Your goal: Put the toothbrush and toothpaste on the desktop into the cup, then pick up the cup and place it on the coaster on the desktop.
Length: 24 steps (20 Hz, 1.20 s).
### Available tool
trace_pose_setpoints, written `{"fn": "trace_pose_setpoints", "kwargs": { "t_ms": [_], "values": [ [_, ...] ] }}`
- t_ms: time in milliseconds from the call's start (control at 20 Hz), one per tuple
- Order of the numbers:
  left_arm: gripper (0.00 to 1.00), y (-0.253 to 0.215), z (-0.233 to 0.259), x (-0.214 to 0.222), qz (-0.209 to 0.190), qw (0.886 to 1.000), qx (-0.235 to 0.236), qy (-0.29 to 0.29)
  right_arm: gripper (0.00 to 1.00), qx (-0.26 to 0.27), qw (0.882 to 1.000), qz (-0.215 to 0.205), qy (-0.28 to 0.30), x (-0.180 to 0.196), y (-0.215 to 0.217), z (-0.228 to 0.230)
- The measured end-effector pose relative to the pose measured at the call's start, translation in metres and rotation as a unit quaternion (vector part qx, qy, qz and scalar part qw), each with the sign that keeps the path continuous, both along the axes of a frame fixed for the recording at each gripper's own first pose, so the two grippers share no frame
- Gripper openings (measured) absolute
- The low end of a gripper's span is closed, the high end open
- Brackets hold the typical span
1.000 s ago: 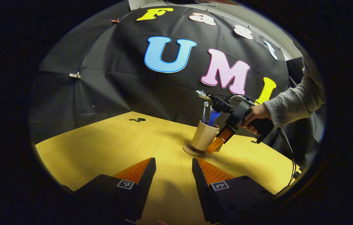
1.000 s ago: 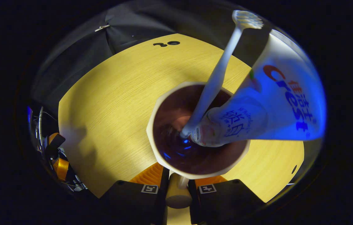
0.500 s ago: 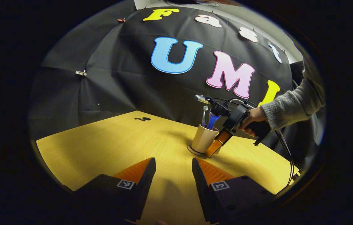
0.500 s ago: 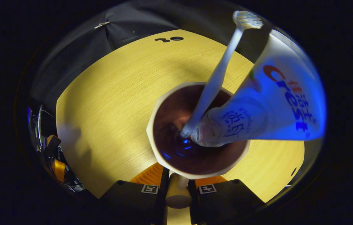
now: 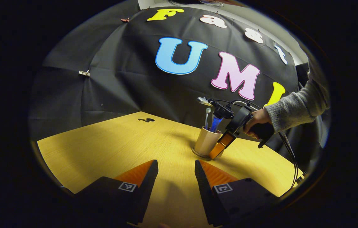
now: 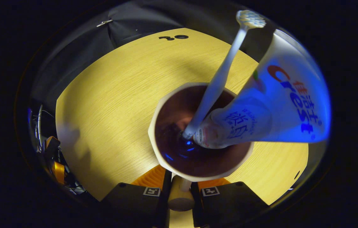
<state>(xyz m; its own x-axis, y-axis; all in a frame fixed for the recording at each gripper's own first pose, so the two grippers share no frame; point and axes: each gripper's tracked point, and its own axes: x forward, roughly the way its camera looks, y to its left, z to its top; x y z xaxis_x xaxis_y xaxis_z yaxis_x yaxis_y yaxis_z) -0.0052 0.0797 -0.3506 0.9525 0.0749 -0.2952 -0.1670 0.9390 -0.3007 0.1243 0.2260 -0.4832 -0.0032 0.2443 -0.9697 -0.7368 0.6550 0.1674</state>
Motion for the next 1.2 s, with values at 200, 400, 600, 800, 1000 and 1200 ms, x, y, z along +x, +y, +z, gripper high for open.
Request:
{"fn": "trace_pose_setpoints", "kwargs": {
  "t_ms": [200,400,600,800,1000,1200],
  "values": [
    [0.74,0.0,-0.001,-0.001,0.002,1.0,0.002,0.002,0.28,-0.002,1.0,0.0,-0.003,0.001,-0.003,0.002],
    [0.74,-0.002,0.0,-0.002,0.004,1.0,0.001,0.002,0.36,-0.007,1.0,0.009,-0.008,-0.002,-0.011,0.006],
    [0.74,-0.004,0.001,-0.003,0.001,1.0,0.004,0.001,0.54,-0.002,1.0,-0.001,-0.022,0.007,-0.011,0.014],
    [0.74,-0.006,0.002,-0.003,-0.001,1.0,0.007,0.002,0.71,0.005,0.999,-0.006,-0.041,0.013,-0.013,0.026],
    [0.74,-0.012,0.007,-0.003,-0.004,1.0,0.004,-0.001,0.74,0.021,0.998,-0.015,-0.055,0.015,-0.013,0.046],
    [0.74,-0.019,0.013,-0.004,-0.008,1.0,0.005,-0.003,0.75,0.047,0.996,-0.026,-0.076,0.021,-0.01,0.067]
  ]
}}
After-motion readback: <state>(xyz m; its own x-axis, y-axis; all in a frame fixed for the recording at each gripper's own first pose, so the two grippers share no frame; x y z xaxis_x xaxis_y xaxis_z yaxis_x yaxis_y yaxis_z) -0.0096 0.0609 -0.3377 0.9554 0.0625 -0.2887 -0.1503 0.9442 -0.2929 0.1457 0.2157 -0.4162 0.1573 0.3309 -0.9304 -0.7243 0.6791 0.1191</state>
